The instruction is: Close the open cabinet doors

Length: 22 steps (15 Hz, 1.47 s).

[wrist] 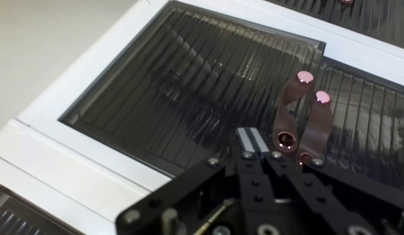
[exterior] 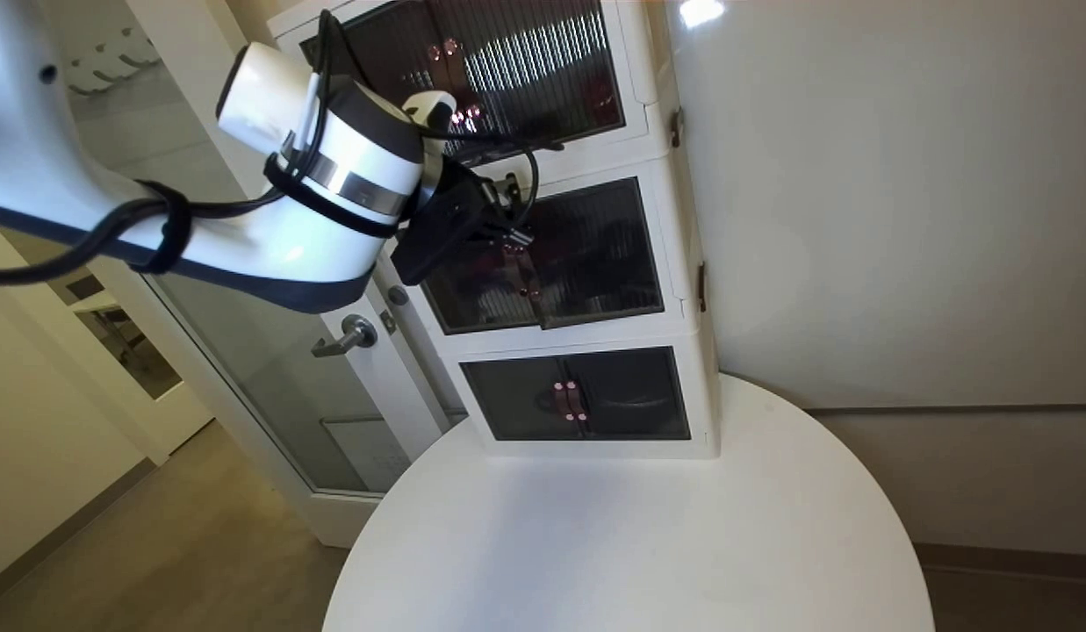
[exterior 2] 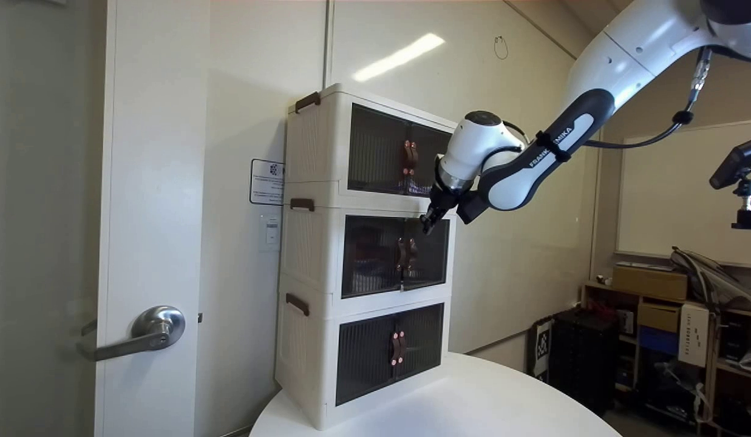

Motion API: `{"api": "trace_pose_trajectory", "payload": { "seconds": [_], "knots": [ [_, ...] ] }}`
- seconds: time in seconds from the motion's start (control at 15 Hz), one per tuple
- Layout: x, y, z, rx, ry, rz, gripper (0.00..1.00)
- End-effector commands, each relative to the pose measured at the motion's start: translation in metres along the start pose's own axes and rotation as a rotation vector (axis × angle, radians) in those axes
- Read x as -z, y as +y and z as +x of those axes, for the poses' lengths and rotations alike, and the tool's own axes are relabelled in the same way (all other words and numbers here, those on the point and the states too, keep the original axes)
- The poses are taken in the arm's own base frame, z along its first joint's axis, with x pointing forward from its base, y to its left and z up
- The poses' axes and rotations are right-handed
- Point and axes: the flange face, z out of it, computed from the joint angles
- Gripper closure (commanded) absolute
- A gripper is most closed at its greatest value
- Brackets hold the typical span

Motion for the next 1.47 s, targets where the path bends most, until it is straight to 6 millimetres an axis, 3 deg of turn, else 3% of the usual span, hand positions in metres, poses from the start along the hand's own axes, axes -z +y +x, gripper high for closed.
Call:
{"api": "trace_pose_trajectory", "payload": {
  "seconds": [0.0,0.33,0.73,1.07,1.4],
  "knots": [
    [-0.024,-0.003,0.024,0.043,0.066,-0.013,1.00],
    [-0.042,-0.019,0.046,0.106,0.117,-0.020,1.00],
    [-0.034,-0.021,0.045,0.070,0.100,0.024,1.00],
    [0.004,-0.017,0.059,-0.037,-0.012,0.113,1.00],
    [0.069,-0.028,0.082,-0.151,-0.147,0.235,1.00]
  ]
}}
